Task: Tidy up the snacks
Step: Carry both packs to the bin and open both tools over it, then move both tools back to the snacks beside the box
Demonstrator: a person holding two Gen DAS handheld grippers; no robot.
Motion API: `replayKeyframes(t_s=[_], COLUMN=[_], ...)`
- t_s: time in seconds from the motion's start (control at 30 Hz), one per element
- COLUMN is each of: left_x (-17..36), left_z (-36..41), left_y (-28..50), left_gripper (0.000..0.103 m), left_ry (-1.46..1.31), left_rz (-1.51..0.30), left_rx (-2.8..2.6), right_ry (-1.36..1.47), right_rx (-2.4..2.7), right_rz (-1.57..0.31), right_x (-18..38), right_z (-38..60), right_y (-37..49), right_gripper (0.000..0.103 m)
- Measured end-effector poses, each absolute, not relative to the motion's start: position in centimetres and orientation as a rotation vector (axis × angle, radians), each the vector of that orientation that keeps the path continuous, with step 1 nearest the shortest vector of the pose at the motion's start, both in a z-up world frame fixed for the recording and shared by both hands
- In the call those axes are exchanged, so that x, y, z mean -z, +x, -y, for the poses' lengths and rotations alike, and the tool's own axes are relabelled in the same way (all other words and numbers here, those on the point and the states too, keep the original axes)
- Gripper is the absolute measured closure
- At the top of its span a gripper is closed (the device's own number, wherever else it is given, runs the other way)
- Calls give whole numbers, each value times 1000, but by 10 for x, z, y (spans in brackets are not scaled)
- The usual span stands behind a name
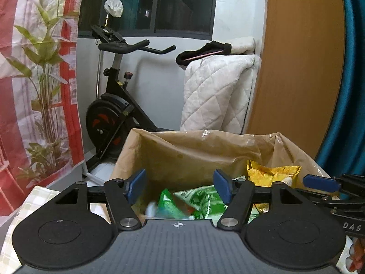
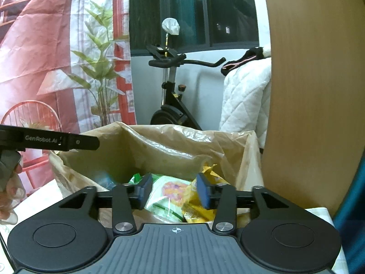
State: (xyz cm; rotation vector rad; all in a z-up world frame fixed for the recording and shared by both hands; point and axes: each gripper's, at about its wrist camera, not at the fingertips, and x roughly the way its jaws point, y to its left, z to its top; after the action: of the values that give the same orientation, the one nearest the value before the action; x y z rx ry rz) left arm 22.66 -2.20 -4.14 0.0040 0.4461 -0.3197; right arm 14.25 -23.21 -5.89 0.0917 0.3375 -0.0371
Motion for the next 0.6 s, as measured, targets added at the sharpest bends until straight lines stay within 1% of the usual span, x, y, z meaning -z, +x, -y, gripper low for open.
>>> replayKeyframes(t_s=[0.17, 0.4, 0.6], left_x=[34, 28, 37], left_z=[12, 0, -16], left_y=[209, 174, 144], left_gripper=[35, 35, 35], left_ry=[-2, 0, -17], left_rz=[-441, -432, -437], left_rx=[316, 312, 301], right_ry=[129, 167, 189], right_rx=[53, 50, 49], right_rz=[-324, -296, -303], right_x=[53, 47, 56], right_z=[233, 226, 218], right_y=[123, 95, 73], right_gripper=[56, 55, 55])
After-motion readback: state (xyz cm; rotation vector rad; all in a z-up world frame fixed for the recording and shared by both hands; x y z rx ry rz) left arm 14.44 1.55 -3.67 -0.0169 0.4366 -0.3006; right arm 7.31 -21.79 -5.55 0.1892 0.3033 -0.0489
